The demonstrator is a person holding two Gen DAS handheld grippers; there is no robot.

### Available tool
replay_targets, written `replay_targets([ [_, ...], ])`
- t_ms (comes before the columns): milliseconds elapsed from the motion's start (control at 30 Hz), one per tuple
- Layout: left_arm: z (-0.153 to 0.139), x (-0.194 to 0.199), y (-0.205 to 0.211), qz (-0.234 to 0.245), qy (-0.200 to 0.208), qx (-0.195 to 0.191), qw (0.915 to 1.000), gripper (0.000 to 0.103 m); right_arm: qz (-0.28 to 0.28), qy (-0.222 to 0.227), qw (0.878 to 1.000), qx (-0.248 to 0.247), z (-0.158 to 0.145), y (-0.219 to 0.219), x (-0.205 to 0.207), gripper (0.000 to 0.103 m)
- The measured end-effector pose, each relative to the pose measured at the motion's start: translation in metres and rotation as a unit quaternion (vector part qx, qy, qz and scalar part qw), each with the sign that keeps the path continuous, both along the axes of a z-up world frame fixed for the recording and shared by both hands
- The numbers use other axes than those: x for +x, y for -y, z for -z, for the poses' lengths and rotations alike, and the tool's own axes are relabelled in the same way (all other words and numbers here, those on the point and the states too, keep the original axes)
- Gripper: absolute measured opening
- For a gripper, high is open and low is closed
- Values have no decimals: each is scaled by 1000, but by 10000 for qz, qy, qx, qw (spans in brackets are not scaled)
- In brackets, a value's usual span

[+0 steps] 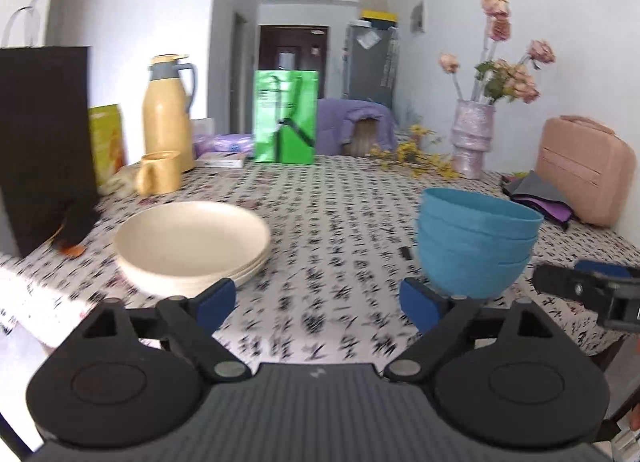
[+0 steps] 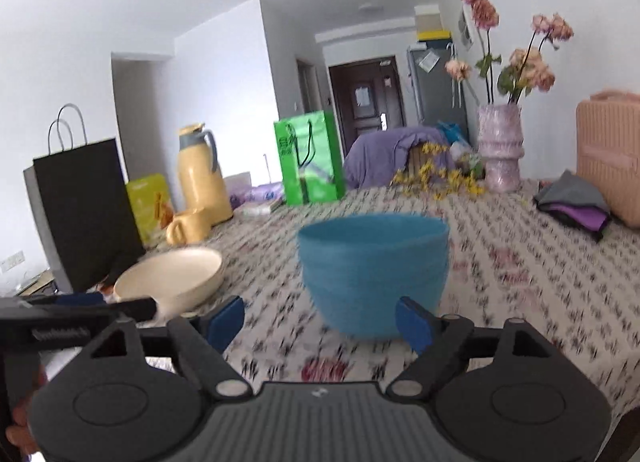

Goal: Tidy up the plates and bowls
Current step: 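Move both tools to the blue bowl stack and grip its rim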

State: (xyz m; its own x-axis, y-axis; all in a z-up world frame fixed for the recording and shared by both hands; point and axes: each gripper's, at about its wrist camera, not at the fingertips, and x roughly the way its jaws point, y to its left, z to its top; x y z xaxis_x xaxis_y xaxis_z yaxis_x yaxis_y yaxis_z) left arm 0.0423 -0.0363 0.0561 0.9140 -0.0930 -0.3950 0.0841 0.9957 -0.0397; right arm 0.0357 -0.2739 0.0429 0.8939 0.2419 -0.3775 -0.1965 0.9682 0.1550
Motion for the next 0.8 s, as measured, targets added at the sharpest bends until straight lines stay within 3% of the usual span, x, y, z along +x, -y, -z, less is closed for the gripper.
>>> replay_targets([
  [233, 11, 4, -14, -99, -151, 3, 9998, 94, 187, -274, 9994, 20, 22, 6, -1, 83],
  [533, 17, 5, -11, 41, -296, -94, 9995, 94, 389, -270, 9988, 114, 26, 16, -3, 83],
  [667, 16, 12, -7, 246, -429, -262, 9984, 94, 544, -226, 9980, 246, 24, 24, -2, 83],
  [800, 8, 32, -3, 509, -570, -790, 9939, 94, 636, -86, 9973, 363, 15, 36, -1, 84],
])
